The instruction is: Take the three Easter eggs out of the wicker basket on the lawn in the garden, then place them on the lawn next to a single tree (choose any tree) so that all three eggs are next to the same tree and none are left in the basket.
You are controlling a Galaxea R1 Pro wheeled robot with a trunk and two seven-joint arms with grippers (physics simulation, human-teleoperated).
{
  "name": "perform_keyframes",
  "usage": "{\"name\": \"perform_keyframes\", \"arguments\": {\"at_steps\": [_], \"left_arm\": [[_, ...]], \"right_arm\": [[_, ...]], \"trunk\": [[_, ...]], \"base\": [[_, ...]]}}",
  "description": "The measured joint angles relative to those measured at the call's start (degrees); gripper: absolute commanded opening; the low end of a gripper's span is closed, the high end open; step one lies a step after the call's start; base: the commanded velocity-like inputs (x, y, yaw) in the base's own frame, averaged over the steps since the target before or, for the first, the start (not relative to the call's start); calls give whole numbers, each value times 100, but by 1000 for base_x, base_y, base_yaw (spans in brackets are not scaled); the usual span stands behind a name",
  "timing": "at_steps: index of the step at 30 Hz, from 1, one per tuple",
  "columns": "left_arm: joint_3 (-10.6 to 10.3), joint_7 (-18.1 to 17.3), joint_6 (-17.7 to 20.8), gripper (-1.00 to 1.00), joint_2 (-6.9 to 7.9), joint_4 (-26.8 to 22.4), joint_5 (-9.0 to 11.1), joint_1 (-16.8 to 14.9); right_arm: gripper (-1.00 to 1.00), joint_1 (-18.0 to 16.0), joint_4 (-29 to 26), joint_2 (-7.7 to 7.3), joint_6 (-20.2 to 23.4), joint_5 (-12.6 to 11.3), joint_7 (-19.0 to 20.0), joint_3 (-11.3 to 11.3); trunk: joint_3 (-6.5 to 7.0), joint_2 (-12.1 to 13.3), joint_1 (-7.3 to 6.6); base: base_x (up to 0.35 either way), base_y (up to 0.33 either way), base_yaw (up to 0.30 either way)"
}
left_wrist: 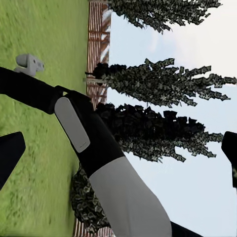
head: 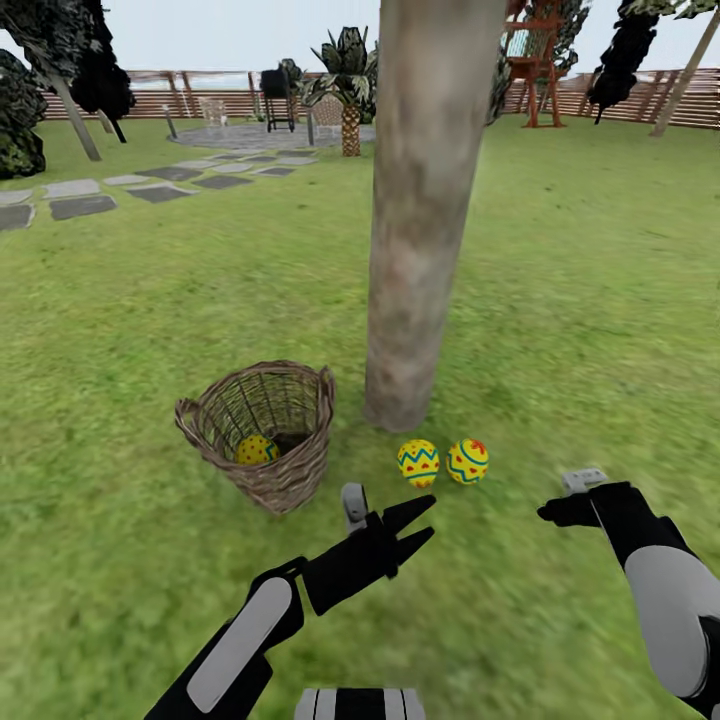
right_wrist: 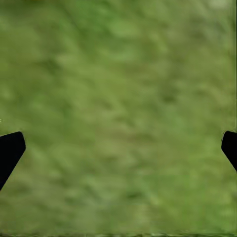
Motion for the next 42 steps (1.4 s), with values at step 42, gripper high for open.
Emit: {"name": "perform_keyframes", "arguments": {"at_steps": [42], "left_arm": [[24,-26,-35,100,102,-69,2,2]], "right_arm": [[100,18,-19,55,854,-96,480,-35]], "trunk": [[34,14,-29]], "base": [[-38,66,117]]}}
